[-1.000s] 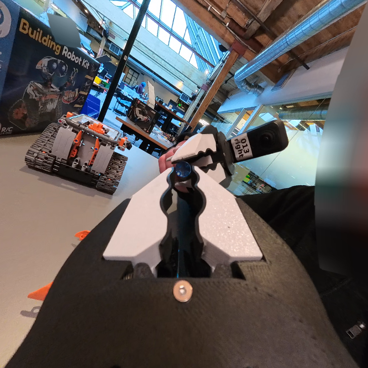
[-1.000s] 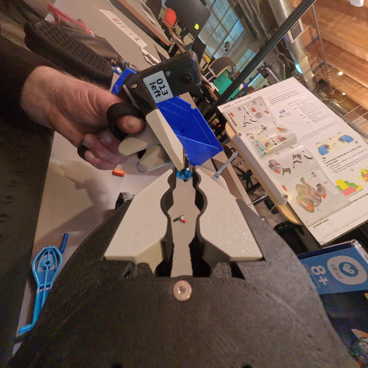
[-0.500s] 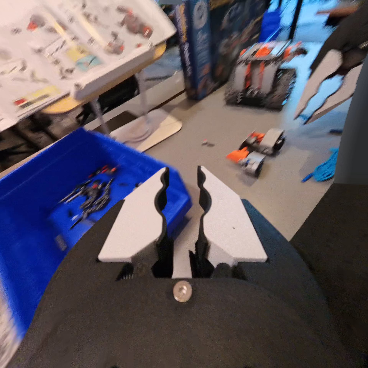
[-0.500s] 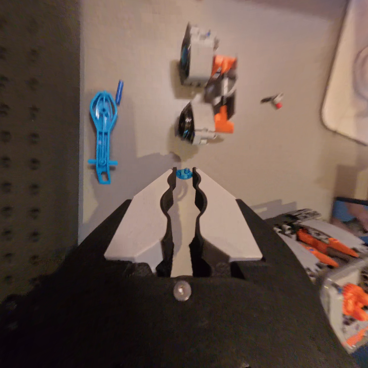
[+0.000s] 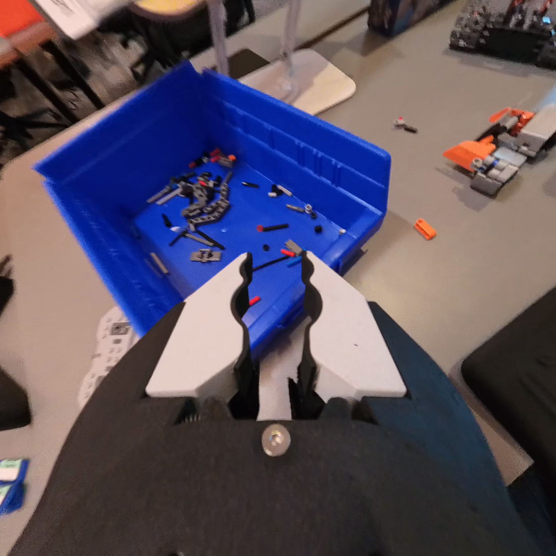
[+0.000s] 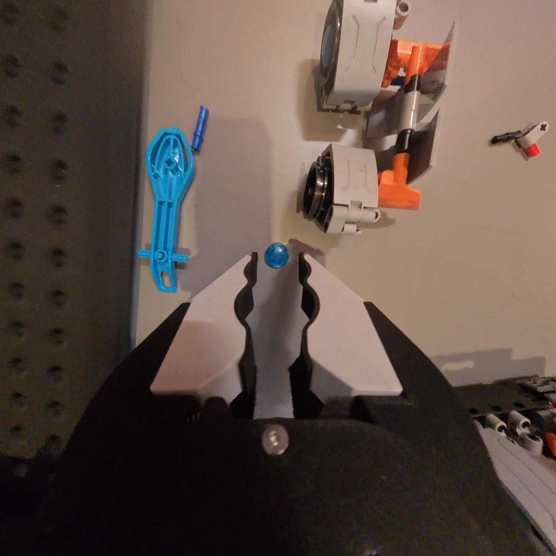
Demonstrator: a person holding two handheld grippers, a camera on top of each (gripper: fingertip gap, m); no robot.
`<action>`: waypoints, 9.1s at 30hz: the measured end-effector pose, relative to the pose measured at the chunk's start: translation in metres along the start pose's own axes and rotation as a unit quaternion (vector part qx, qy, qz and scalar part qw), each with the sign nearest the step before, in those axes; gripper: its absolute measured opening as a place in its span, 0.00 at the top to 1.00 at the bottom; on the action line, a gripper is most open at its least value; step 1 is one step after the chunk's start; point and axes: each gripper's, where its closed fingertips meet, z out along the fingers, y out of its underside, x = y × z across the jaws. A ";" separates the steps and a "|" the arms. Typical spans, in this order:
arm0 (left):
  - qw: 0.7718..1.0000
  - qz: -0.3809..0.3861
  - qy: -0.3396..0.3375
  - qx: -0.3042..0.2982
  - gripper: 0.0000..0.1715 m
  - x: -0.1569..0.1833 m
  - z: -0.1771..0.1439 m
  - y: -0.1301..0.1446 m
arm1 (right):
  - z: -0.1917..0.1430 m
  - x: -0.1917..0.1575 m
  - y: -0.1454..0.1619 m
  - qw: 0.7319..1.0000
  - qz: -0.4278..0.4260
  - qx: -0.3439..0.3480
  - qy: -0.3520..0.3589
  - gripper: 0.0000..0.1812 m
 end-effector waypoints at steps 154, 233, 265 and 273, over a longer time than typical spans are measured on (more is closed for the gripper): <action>0.948 0.314 0.041 0.033 0.93 0.212 0.067 0.013 | -0.092 -0.014 0.075 0.810 0.153 0.041 0.565 0.74; 0.922 0.355 -0.022 0.153 0.89 0.338 0.009 -0.002 | -0.095 -0.072 0.058 0.802 0.030 0.048 0.595 0.94; 0.972 0.229 0.008 0.049 0.94 0.316 0.036 -0.004 | -0.062 -0.173 0.028 0.782 -0.190 0.108 0.584 0.90; 0.975 0.219 0.025 0.003 0.95 0.311 0.048 -0.002 | -0.062 -0.163 0.025 0.820 -0.166 0.101 0.538 0.89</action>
